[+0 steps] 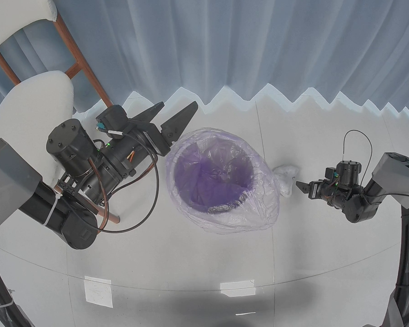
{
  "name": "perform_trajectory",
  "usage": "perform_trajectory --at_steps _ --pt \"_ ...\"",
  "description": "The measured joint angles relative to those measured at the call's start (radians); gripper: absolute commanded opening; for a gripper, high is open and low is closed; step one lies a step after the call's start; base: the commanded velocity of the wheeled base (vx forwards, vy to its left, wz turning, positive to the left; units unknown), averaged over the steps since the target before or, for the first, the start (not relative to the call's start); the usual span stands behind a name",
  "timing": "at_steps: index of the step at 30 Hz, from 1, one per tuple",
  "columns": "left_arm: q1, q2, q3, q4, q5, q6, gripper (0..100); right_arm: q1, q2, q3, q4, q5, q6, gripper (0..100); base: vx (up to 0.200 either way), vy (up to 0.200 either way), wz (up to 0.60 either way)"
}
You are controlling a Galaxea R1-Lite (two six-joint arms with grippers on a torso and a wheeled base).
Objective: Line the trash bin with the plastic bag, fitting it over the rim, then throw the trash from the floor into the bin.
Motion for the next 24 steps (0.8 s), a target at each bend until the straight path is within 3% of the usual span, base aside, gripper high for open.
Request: perform_trajectory --at_steps 16,17,24 --pt "-0.016 -0.001 -0.001 -0.001 0.013 0.001 100 0.029 0.299 -0.589 0.338 -0.028 0.0 100 0.0 0.0 0.0" --pt "-0.016 0.0 -0.001 -0.001 0.013 0.001 100 0.032 0.316 -0.615 0.352 -0.029 0.001 0 0.0 0.0 0.0" --pt "-0.015 0.001 0.0 -0.001 0.015 0.0 100 0.056 0.411 -0.764 0.377 -0.03 0.017 0 0.0 0.0 0.0"
